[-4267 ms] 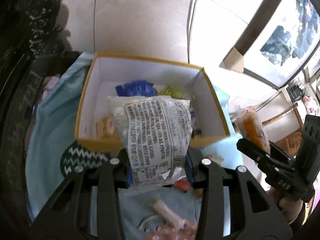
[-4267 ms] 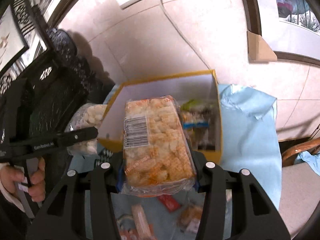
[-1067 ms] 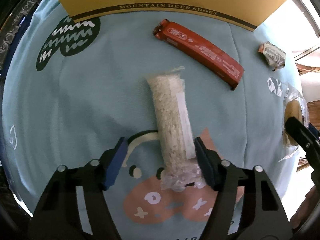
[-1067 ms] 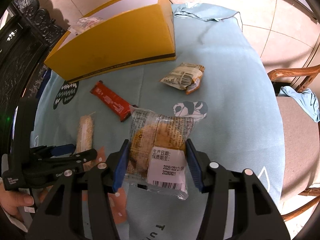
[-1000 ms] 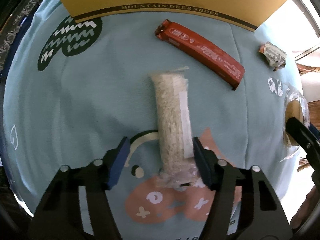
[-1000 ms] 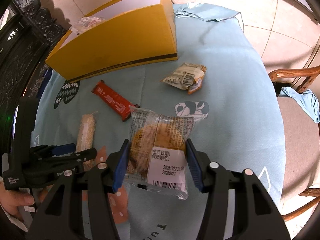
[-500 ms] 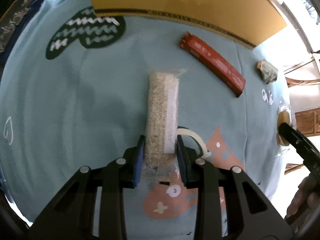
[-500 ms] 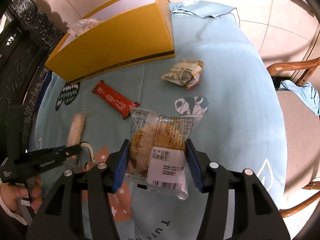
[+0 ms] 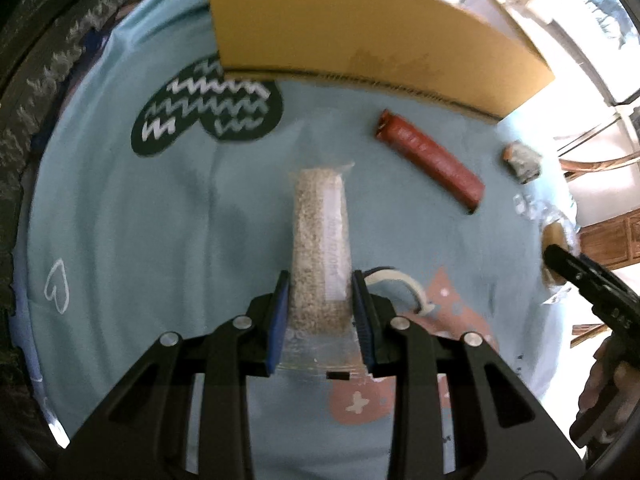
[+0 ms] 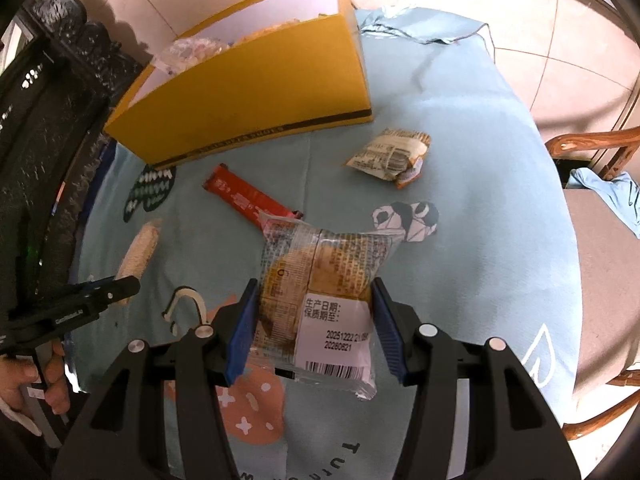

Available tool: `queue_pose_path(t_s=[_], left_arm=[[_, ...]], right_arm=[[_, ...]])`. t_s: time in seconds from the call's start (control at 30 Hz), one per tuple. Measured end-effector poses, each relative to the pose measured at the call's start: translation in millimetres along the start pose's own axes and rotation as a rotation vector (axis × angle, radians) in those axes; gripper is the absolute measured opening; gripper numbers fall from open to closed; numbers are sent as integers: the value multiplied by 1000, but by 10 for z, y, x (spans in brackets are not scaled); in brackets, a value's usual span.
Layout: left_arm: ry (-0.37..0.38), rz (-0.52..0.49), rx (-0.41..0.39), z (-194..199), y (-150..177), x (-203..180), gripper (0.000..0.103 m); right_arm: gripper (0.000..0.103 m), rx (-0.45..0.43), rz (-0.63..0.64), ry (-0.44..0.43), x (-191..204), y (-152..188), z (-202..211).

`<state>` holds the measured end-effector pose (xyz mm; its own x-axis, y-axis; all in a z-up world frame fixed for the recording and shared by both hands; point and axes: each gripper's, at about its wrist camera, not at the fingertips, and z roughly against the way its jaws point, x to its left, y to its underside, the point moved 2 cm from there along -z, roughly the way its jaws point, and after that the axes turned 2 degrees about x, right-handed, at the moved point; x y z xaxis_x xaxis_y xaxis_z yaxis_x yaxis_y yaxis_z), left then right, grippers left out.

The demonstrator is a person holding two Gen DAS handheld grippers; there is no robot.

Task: Organize snacks
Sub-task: 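Carry the rice bar into the box with the left gripper while the right drops the cake bag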

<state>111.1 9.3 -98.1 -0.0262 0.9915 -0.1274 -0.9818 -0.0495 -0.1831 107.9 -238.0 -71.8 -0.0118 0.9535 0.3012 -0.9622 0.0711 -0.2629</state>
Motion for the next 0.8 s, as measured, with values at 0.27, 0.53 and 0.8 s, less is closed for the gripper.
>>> queue_pose_path(t_s=[0.27, 0.53, 0.8], left_arm=[[-7, 14, 78, -385, -11, -1, 31], [-9, 19, 90, -400, -42, -23, 29], [4, -19, -67, 259, -242, -20, 29]], right_arm=[[55, 38, 13, -3, 109, 18, -148], [55, 22, 6, -18, 143, -66, -103], [55, -33, 14, -69, 230, -264, 107]])
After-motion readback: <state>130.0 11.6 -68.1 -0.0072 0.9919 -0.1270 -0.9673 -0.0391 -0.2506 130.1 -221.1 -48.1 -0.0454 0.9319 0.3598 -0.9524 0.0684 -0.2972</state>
